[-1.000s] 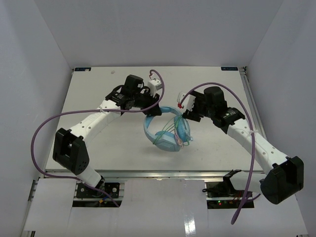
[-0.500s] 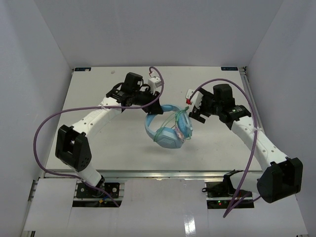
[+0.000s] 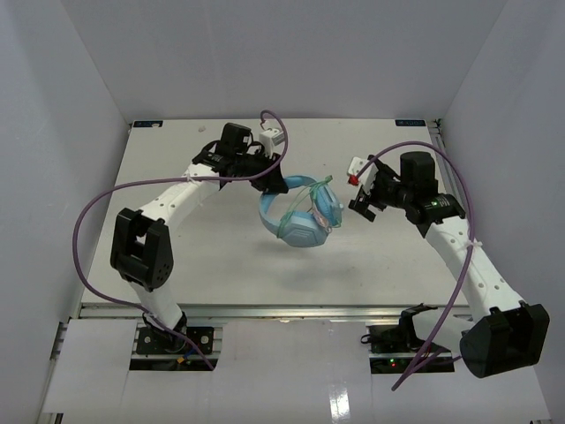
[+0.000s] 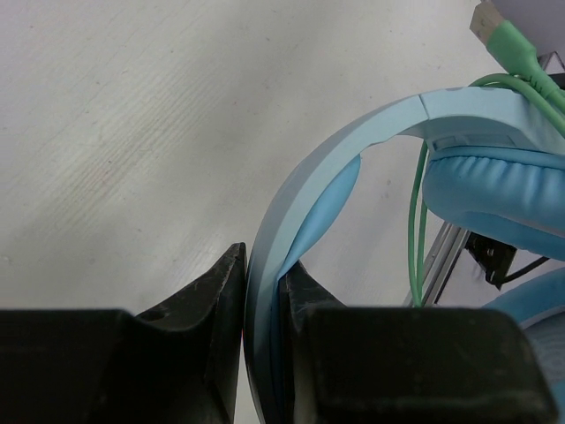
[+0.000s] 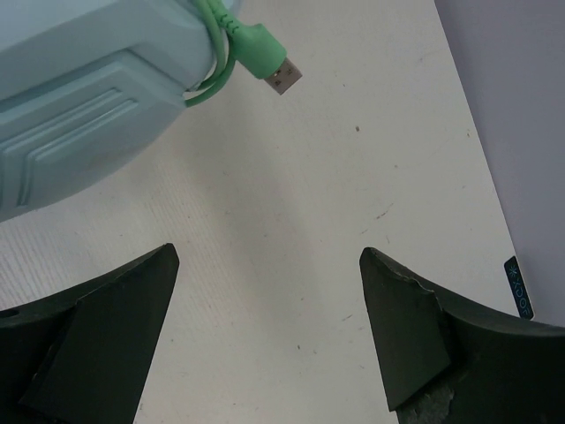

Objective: Wrap the headphones

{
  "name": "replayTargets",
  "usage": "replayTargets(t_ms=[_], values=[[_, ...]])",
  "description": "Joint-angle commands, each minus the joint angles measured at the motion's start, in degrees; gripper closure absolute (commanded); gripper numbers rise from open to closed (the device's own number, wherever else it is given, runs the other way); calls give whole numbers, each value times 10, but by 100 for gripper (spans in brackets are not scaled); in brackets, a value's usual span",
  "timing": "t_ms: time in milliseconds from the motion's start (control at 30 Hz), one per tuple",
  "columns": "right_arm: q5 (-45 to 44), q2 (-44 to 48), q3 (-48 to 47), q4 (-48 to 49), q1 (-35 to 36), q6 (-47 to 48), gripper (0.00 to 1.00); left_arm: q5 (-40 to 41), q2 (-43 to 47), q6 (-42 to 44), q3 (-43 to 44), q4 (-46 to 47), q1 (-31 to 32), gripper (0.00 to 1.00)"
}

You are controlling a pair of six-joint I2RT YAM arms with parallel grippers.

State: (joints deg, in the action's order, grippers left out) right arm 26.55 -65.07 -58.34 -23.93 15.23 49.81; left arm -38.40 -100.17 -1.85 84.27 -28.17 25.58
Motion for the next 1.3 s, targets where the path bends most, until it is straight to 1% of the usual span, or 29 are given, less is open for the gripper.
replayTargets(t_ms=[0,67,200,400,567,800,833,900,967,1100,1167,1267], values=[[41,35,15,0,-13,-24,10,7,-10,-25,38,31,-19,100],[48,52,34,1,-13,-37,10,34,-25,-29,40,40,-28,100],[72,95,68,2,-13,-70,10,72,-55,-47,34,87,-55,100],[95,167,111,5,-13,-113,10,154,-109,-69,37,143,-81,100],[96,198,124,2,-13,-136,10,189,-164,-78,65,151,-101,100],[91,223,133,3,-14,-175,10,241,-183,-82,53,173,-104,100],[86,226,134,2,-14,-178,10,245,-181,-84,47,177,-105,93],[79,230,133,1,-14,-190,10,247,-176,-86,35,185,-107,77],[72,234,133,1,-14,-197,10,245,-170,-88,23,191,-108,52],[51,240,132,0,-14,-217,10,239,-145,-93,0,209,-108,19],[34,240,132,-2,-16,-226,10,234,-129,-94,-9,213,-108,10],[32,240,134,-4,-20,-228,10,228,-105,-93,-18,215,-109,3]])
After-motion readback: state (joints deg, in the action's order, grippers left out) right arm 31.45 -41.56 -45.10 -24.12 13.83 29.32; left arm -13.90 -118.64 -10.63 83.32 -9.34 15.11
